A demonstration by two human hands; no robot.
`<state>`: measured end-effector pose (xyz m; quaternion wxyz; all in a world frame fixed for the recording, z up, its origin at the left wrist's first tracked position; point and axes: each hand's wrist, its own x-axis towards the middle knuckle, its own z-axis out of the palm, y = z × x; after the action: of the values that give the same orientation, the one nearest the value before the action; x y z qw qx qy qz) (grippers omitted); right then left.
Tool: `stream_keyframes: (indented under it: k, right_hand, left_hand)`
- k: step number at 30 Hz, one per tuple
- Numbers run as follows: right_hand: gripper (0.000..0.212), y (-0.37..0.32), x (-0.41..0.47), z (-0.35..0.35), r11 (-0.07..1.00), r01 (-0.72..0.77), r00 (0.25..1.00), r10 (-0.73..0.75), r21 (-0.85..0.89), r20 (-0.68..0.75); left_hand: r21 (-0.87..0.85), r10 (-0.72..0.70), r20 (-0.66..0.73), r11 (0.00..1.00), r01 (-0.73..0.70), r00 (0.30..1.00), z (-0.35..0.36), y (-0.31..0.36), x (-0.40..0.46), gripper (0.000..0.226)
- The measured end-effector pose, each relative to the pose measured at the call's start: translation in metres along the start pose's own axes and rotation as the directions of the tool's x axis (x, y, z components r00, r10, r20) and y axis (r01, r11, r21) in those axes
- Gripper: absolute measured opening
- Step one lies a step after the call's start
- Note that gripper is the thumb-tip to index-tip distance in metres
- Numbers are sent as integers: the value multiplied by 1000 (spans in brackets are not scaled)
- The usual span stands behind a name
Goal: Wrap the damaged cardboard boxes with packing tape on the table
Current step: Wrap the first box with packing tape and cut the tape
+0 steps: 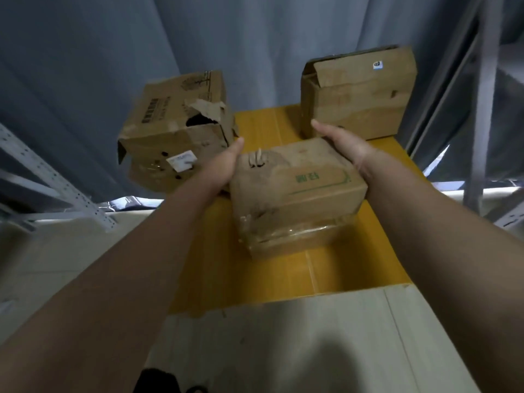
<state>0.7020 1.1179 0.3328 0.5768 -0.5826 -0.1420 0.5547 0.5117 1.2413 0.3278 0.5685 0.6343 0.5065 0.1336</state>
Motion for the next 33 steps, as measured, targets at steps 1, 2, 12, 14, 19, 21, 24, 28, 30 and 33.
stream_keyframes:
  k: [1, 2, 12, 14, 19, 21, 24, 28, 30, 33]
  right_hand:
    - [38, 2, -1, 0, 1000, 26, 1000, -26, -14, -7]
    - [39, 5, -3, 1, 998, 54, 998, -55, -28, -12]
    - [54, 20, -29, 1, 986, 162, 986, -160, 49, -49]
    - [49, 23, -33, -1, 985, 164, 985, -160, 52, -69]
    - [43, 25, -56, -4, 973, 223, 964, -211, 58, -159]
    - [43, 27, -68, -2, 973, 229, 965, -224, 21, -139]
    - [51, 34, -84, -4, 973, 229, 963, -225, 14, -148]
    - [43, 48, -103, -1, 970, 244, 947, -232, 25, -222]
    - [42, 54, -111, 6, 965, 259, 935, -239, 44, -262]
    - [43, 59, -116, 12, 958, 282, 925, -260, 44, -276]
  left_hand:
    - [-21, 10, 0, 1000, -10, 1000, 0, -3, -1, 66]
    - [-66, 19, 6, 998, -19, 1000, -1, -6, -5, 62]
    - [-446, 123, 140, 894, -49, 983, 7, -38, -30, 40]
    - [-496, 106, 137, 868, -25, 985, 11, -37, -31, 42]
    - [-505, 99, 84, 862, -44, 992, 19, -35, -40, 45]
    - [-512, 95, 71, 858, -46, 993, 20, -34, -47, 47]
    - [-504, 94, 68, 863, -47, 993, 23, -35, -61, 47]
    - [-466, 95, 94, 884, -41, 991, 23, -41, -77, 47]
    - [-472, 113, 122, 881, -43, 986, 19, -46, -84, 46]
    - [-446, 157, 156, 892, -72, 975, 12, -52, -94, 47]
